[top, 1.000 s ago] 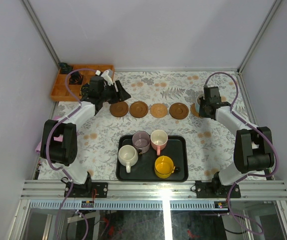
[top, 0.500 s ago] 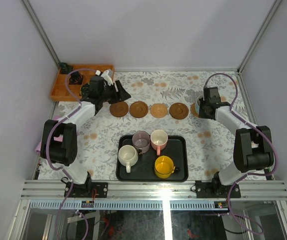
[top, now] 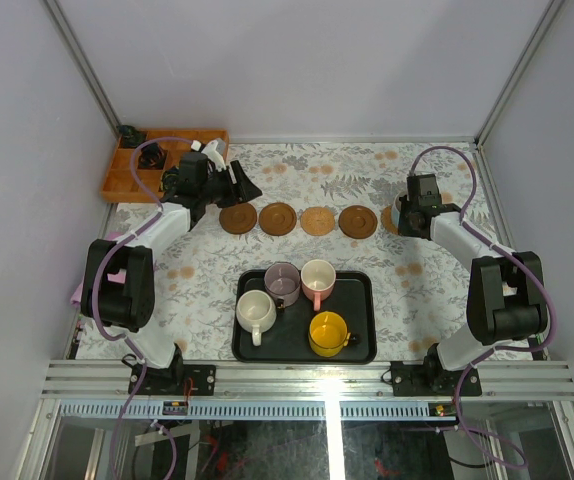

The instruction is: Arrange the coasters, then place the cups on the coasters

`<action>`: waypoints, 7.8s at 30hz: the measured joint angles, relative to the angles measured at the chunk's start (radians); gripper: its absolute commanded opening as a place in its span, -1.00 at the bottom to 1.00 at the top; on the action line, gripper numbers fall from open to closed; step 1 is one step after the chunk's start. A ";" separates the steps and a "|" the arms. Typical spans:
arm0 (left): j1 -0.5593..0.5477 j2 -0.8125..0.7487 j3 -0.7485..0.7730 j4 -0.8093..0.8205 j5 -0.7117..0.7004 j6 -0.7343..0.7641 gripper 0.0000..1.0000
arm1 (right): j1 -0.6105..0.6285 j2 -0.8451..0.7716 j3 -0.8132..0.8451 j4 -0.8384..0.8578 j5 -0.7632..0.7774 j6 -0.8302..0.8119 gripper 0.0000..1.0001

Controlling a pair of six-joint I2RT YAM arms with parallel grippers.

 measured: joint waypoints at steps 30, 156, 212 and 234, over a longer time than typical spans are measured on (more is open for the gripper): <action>0.000 0.005 0.000 0.000 0.000 0.000 0.25 | 0.000 0.024 0.008 0.038 0.006 -0.001 -0.82; 0.000 0.047 0.000 0.006 0.026 -0.001 0.31 | -0.038 0.011 0.026 -0.010 0.092 0.072 0.30; 0.000 -0.135 -0.147 -0.062 0.027 0.022 0.37 | 1.042 -0.647 -0.208 -0.584 -0.147 0.450 0.28; 0.000 -0.138 -0.163 -0.063 0.043 0.023 0.37 | 1.078 -0.521 -0.223 -0.566 0.039 0.419 0.64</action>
